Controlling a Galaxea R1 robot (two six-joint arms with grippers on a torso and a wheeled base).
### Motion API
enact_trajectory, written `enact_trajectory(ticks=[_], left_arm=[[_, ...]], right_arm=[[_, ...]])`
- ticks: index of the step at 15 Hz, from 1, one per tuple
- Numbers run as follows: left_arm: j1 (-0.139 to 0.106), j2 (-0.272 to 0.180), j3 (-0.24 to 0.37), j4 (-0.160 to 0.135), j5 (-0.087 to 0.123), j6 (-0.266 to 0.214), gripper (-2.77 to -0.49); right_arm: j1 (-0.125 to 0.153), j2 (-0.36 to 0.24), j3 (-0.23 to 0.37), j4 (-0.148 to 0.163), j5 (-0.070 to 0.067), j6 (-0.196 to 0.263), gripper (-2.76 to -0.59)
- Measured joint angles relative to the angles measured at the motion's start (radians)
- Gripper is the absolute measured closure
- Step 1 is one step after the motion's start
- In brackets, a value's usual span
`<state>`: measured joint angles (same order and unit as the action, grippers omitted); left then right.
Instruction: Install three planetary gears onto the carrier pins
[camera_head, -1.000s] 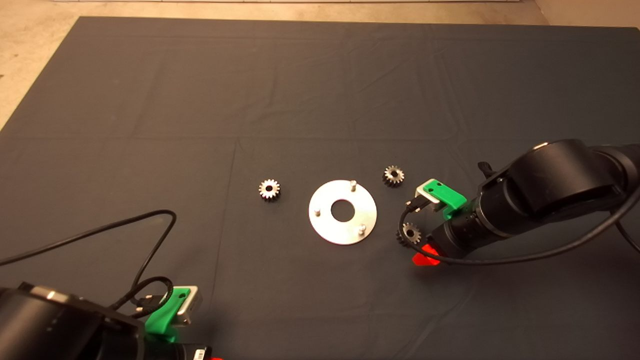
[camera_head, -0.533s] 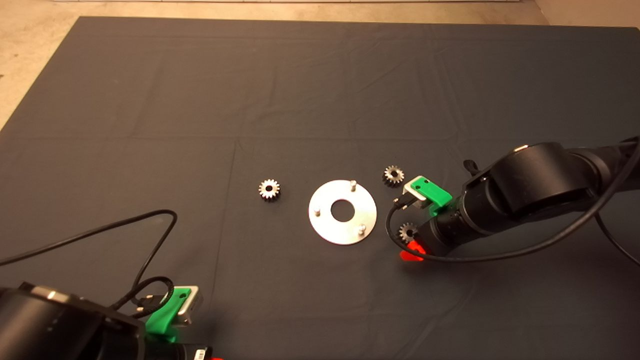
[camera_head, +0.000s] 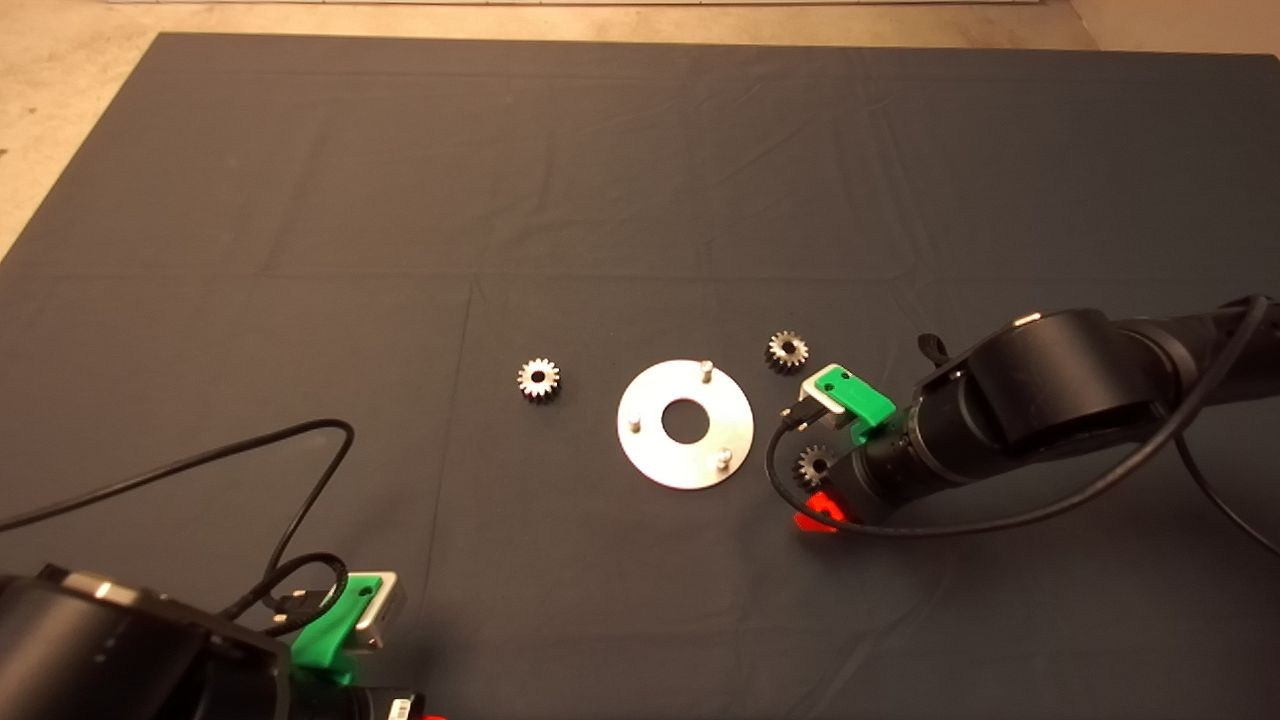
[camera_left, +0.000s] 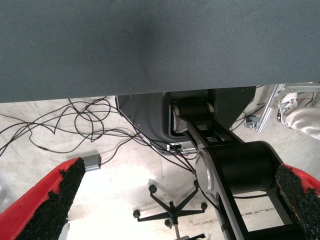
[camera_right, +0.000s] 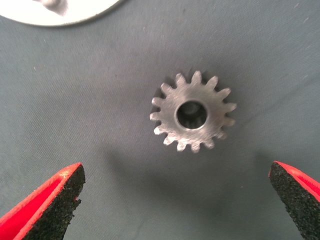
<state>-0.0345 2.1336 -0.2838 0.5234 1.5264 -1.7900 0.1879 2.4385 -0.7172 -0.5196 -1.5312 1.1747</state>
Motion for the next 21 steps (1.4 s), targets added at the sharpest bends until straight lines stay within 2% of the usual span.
enact_trajectory(ticks=[3,6,12,15,18,21], left_arm=[[0.000,0.000,0.000,0.000,0.000,0.000,-2.77],[0.000,0.000,0.000,0.000,0.000,0.000,-2.77],[-0.005,0.000,0.000,0.000,0.000,0.001,-2.77],[-0.005,0.000,0.000,-0.001,0.000,0.001,-2.77],[-0.005,0.000,0.000,-0.001,0.000,0.001,-2.77],[-0.005,0.000,0.000,-0.003,0.000,0.002,-2.77]], right_arm=[[-0.008,0.000,0.000,-0.018,0.001,-0.007,-2.75],[-0.018,0.001,-0.001,-0.053,0.001,-0.023,-2.75],[-0.028,0.002,-0.014,-0.093,0.001,-0.048,-2.74],[-0.063,0.003,-0.017,-0.120,0.001,-0.052,-2.64],[-0.070,0.003,-0.017,-0.142,0.001,-0.053,-2.50],[-0.077,0.005,-0.018,-0.151,0.001,-0.055,-2.31]])
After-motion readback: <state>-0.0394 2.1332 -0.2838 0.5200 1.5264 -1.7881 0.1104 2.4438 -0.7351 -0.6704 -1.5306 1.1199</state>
